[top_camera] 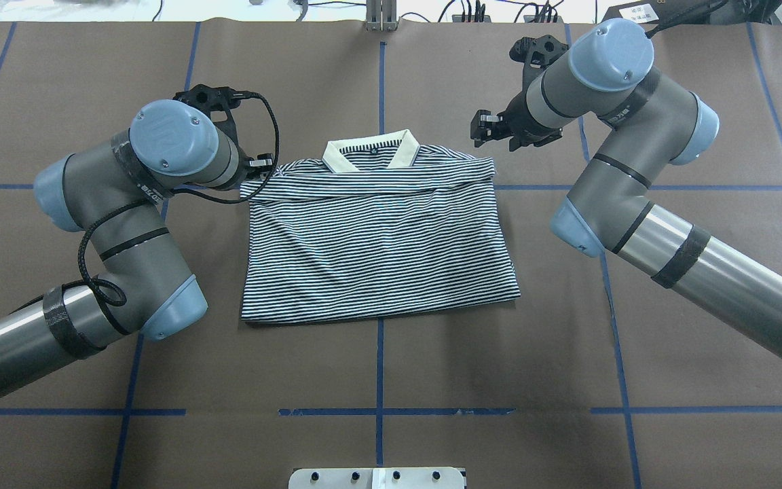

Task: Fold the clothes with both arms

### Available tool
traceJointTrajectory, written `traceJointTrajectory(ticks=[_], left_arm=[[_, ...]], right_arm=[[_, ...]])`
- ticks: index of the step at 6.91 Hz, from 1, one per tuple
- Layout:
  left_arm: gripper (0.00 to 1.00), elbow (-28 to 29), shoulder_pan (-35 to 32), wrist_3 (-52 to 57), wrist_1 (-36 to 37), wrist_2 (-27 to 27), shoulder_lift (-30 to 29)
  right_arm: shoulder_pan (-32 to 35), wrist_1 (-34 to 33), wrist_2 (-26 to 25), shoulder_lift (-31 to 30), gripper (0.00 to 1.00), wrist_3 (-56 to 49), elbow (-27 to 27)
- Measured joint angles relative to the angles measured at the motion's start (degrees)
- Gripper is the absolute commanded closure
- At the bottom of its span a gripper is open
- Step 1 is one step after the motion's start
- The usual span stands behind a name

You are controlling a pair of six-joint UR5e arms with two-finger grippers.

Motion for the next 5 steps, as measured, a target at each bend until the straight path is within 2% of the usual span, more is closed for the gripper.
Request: traceJointTrajectory(ticks=[2,5], left_arm=[[0.00,-1.7,-0.4,0.1,0.1,-2.9,0.1],[0.00,-6.8,-0.4,0.1,0.5,-7.2,0.7]], right_arm=[[0.0,-0.9,1.9,-3.0,0.00,-0.1,3.5],[-6.7,-6.8,0.6,-13.9,0.00,7.7,17.6]])
